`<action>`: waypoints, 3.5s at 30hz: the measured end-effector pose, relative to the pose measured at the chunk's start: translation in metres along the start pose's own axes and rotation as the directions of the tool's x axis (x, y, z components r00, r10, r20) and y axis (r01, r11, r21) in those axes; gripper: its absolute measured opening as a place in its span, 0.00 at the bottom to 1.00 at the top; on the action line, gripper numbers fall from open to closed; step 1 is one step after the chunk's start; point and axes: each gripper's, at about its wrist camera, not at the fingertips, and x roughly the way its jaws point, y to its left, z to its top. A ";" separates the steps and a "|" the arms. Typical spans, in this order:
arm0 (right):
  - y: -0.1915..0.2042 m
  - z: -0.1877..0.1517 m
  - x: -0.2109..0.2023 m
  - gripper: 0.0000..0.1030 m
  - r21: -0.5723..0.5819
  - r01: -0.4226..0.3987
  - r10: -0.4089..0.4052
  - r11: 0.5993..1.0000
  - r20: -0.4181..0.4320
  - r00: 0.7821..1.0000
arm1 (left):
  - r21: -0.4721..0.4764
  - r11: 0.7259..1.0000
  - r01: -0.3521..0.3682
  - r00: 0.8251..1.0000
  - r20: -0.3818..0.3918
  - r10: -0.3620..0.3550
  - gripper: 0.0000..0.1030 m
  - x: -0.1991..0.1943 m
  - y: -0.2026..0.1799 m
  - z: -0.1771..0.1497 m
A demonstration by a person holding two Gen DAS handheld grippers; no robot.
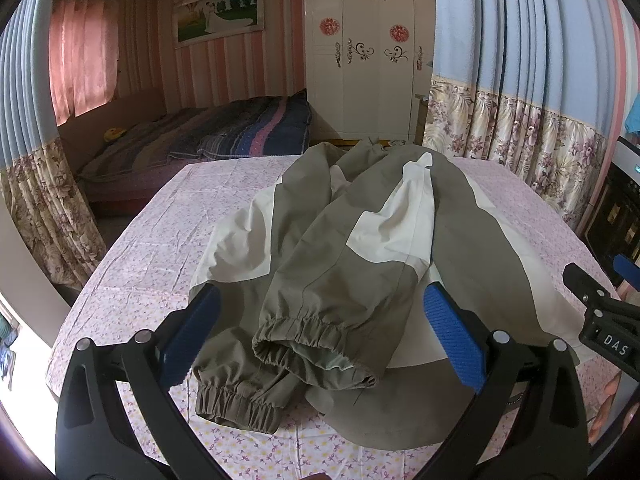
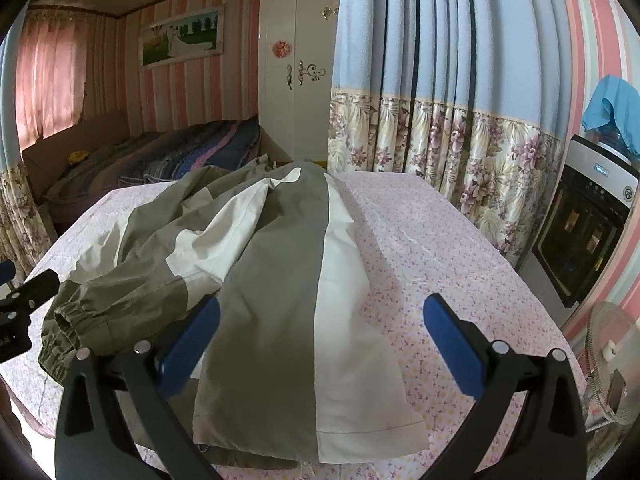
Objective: Fold large clothes
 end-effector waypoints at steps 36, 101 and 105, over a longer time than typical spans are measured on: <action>0.006 0.002 0.012 0.98 -0.008 -0.038 0.038 0.999 -0.012 0.999 | 0.008 1.000 0.007 1.000 -0.017 -0.007 0.97 0.011 0.003 0.003; -0.020 0.150 0.253 0.02 -0.573 0.307 -0.362 0.760 0.019 0.932 | 0.063 0.998 0.002 0.918 -0.397 0.023 0.06 0.285 0.148 0.099; -0.100 0.167 0.289 0.02 -0.606 0.492 -0.591 0.625 0.044 0.806 | 0.095 0.993 -0.065 0.911 -0.400 0.097 0.06 0.296 0.155 0.103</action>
